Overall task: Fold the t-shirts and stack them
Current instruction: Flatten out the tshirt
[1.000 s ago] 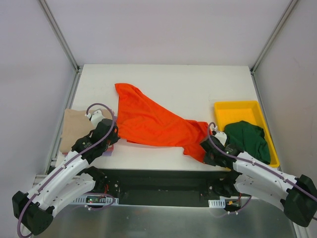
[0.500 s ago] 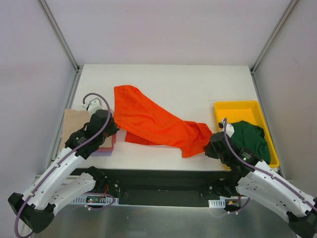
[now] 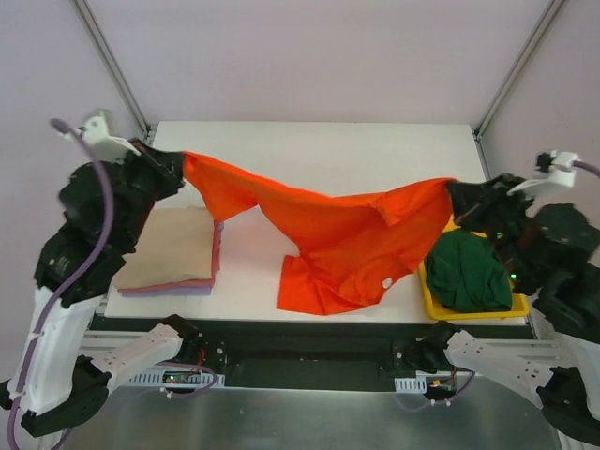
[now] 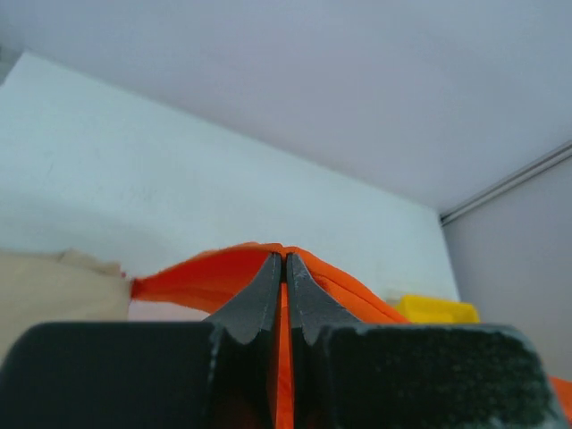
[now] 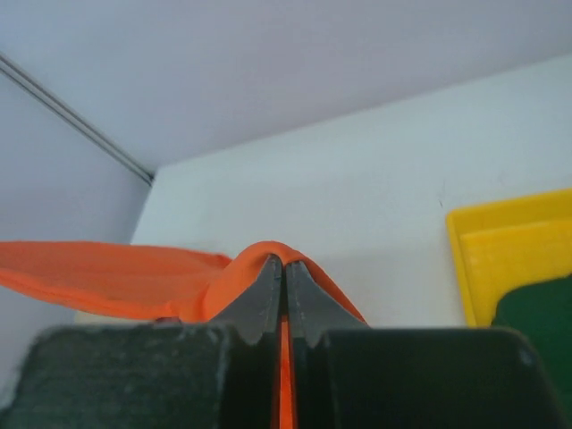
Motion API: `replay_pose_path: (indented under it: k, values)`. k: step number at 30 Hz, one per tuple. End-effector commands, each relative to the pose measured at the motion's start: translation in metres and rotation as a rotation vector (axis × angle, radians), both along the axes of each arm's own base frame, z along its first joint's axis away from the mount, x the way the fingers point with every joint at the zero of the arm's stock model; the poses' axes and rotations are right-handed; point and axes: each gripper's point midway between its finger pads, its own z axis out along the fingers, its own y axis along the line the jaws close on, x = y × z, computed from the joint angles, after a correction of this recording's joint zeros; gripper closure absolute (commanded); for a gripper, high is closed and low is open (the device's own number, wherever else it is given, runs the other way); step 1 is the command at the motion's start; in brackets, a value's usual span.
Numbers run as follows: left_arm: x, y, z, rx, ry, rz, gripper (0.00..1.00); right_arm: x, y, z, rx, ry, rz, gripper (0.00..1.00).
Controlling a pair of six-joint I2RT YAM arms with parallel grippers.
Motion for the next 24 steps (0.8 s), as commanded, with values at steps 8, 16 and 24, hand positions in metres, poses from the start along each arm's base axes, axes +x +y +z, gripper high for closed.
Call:
replay_pose_path:
  k: [8,16,24]
  values:
    - [-0.096,0.033,0.142,-0.097,-0.396,-0.144,1.0,-0.083,-0.046,0.175,0.104,-0.397,0.203,1.0]
    - [-0.117,0.014,0.162,-0.132,-0.451,-0.293,1.0,-0.098,-0.048,0.205,0.132,-0.488,0.253,1.0]
    - [-0.046,0.019,0.124,-0.068,-0.303,-0.071,1.0,-0.021,-0.074,0.181,-0.118,-0.374,-0.173,1.0]
